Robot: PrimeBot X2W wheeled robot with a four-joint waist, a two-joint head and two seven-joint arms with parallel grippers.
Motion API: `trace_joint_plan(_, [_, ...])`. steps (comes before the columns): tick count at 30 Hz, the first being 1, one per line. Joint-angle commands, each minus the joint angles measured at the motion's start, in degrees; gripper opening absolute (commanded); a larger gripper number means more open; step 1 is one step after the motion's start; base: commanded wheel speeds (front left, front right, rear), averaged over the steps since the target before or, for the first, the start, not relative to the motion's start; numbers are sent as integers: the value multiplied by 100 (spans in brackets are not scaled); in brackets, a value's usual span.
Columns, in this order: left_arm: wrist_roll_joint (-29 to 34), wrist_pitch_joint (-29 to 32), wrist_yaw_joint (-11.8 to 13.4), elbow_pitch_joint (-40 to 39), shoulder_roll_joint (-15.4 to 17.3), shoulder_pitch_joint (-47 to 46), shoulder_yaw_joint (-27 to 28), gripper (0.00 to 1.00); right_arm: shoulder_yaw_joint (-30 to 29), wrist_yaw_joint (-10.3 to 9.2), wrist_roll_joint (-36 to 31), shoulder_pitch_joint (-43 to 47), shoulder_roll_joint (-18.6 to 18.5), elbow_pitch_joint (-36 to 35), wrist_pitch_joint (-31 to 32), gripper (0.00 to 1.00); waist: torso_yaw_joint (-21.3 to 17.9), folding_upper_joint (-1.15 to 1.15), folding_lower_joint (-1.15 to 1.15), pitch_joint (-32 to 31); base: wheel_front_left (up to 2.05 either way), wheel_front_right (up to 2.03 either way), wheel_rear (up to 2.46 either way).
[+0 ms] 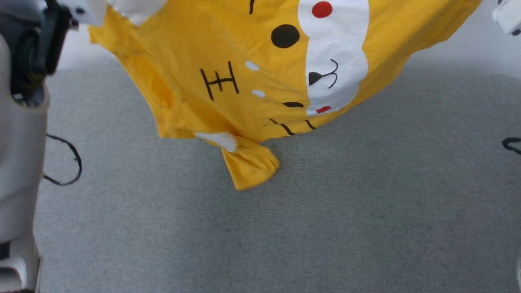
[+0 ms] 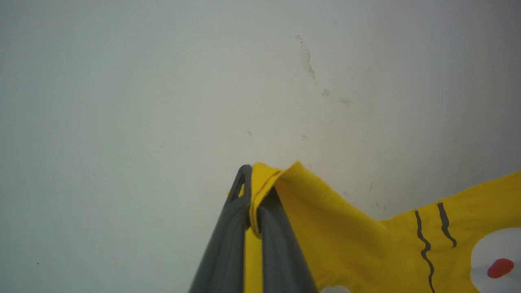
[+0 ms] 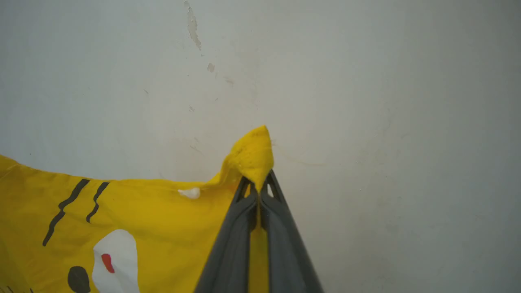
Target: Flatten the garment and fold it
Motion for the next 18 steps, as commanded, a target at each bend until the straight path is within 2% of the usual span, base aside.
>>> trace_joint_plan(1, [18, 60, -44, 129, -25, -235, -20, 0, 13, -5, 7, -142, 39, 31, 64, 0, -197, 1, 2, -172, 0, 0, 0])
trace_joint_plan(5, [34, 217, -67, 519, -88, -899, -42, 0, 100, -5, 12, -487, 114, 134, 319, 0, -312, 1, 2, -41, 0, 0, 0])
trace_joint_plan(11, [242, 300, -12, 1022, -144, -1867, -106, 0, 105, -5, -54, -1146, 315, 462, 631, 0, -529, 1, 2, 538, 0, 0, 0])
trace_joint_plan(15, [576, 101, 53, 1317, -155, -2564, -218, 0, -7, -5, -195, -1639, 488, 775, 707, 0, -655, 1, 2, 1131, 0, 0, 0])
trace_joint_plan(18, [908, -270, 46, 1575, -124, -3197, -331, 0, 20, -5, -360, -2093, 543, 961, 571, 0, -765, 1, 2, 1640, 0, 0, 0])
